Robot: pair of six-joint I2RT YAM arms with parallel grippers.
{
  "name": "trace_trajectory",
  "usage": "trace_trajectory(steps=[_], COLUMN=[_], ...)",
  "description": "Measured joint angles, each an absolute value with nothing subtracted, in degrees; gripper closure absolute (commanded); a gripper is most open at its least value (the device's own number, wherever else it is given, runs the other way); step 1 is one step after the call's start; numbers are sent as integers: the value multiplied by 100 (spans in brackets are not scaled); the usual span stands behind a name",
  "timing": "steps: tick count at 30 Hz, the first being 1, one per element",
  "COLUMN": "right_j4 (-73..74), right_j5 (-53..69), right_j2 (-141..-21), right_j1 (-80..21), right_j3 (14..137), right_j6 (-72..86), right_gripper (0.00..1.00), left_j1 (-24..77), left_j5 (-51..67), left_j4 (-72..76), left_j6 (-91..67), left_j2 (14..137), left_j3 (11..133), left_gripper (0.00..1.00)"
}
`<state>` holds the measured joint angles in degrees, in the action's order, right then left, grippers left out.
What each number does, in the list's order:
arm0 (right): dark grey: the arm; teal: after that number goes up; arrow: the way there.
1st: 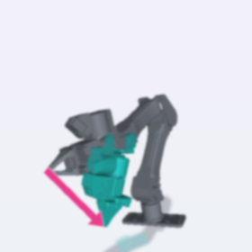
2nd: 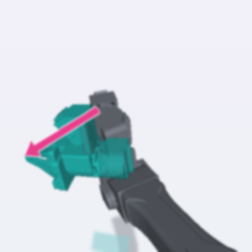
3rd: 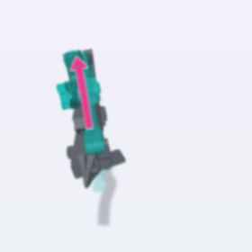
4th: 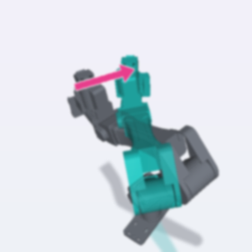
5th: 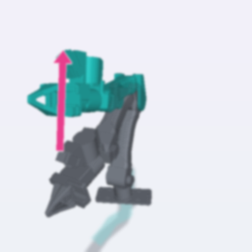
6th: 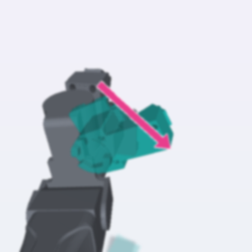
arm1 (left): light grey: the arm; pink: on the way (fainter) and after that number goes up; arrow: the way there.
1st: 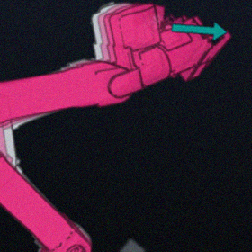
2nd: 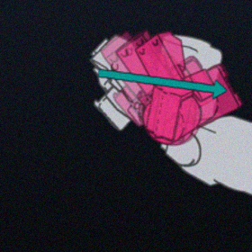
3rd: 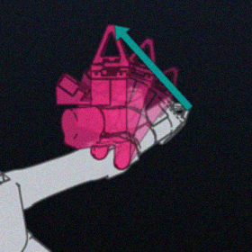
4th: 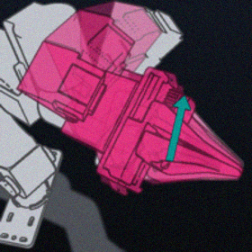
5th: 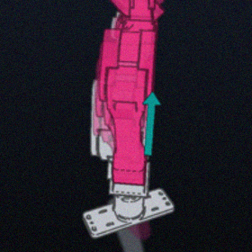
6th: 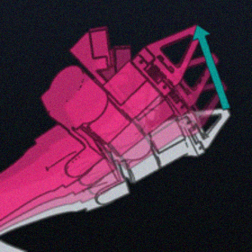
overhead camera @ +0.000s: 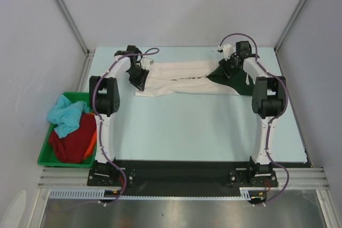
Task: Fold and stack the t-shirts
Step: Fold the tshirt
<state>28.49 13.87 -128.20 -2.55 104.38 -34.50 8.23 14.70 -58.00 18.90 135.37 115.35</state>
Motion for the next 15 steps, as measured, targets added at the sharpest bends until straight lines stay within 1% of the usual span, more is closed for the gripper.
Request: trace_trajectory(steps=[4,10,13,14,15], right_j4=[2877,2891,2904,2917,2921], right_j5=[1389,1396,1413,1439,1459], right_j2=[-12912,-13039,-13098,-13117,-13128], right_j1=[-244,-224,-213,-207,-202], right_j3=[10438,10442,10499,10534,10565], right_j6=[-3450,-3450,-3446,-3444,-3450], right_gripper=[44,50,57,65,71], left_j1=[825,825,829,829,832], left_j5=[1459,1444,1424,1417,1413], left_j4=[-5800,-5798,-5795,-5798,-5798], left_j6=[1890,1890,1890,1890,1890], left_j2=[13537,13537,13537,13537,13537], left_j3=[11535,11535,11535,11535,11535], left_gripper=[73,73,73,73,73])
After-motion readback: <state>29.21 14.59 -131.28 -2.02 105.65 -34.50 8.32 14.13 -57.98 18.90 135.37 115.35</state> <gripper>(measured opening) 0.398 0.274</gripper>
